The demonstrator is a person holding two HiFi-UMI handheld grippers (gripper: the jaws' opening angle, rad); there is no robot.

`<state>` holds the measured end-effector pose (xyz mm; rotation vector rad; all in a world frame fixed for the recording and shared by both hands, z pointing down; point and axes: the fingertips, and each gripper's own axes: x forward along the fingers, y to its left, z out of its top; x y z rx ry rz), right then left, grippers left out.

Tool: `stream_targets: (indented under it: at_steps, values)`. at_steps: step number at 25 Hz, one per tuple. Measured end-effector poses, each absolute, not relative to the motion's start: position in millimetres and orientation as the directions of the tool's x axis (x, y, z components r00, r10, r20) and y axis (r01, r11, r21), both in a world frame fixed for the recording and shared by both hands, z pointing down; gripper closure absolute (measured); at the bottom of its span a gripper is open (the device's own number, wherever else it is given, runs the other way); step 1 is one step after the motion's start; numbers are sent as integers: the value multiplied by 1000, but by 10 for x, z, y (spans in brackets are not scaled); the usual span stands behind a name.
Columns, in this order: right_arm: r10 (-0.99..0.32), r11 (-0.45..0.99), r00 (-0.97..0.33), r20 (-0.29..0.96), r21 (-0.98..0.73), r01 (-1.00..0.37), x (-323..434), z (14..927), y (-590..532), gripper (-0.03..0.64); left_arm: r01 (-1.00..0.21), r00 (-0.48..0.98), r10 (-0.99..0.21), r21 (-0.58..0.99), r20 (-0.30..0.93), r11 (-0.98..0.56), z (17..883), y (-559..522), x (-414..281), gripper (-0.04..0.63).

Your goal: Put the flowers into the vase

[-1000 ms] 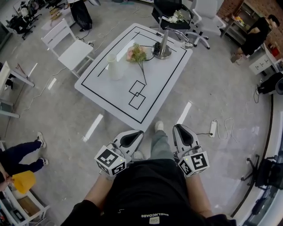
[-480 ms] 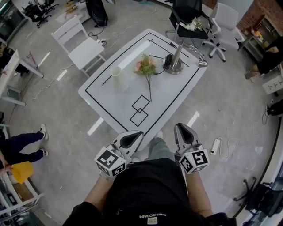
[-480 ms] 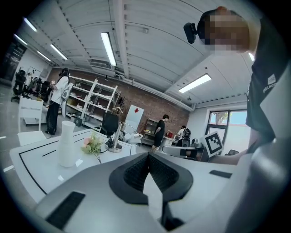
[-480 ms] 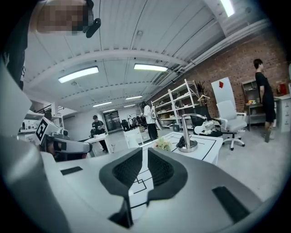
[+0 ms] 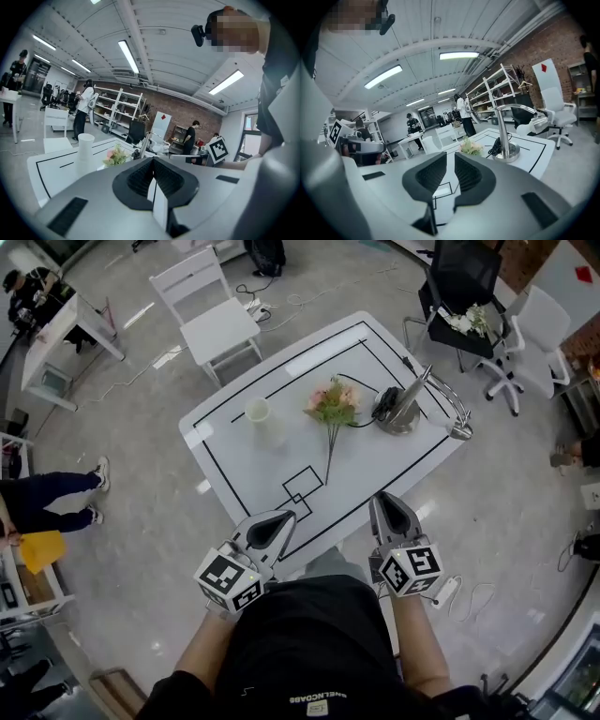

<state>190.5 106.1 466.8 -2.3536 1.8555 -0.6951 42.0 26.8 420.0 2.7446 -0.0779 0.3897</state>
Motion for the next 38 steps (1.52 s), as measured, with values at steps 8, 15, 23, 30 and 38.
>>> stream_targets:
  at_steps: [8, 15, 23, 30, 38]
  values:
    - [-913, -252, -28, 408, -615, -747, 2428, 5254, 542, 577, -289, 926, -176, 328, 333, -899, 4247, 7, 616, 591]
    - [-877, -289, -155, 455, -757, -587, 2733, 5727, 75, 575, -370, 908, -255, 350, 334, -861, 4232, -197, 742, 591]
    - [-818, -323, -260, 513, -784, -529, 2756, 6196, -376, 528, -420, 890, -311, 332, 334, -845, 4283, -478, 740, 589]
    - [-758, -358, -299, 579, -753, -552, 2612, 6518, -663, 497, -450, 886, -339, 406, 318, -795, 4407, -610, 631, 589]
    - [-706, -427, -295, 643, -720, -547, 2622, 6815, -823, 497, -462, 884, -351, 461, 309, -757, 4519, -595, 496, 589]
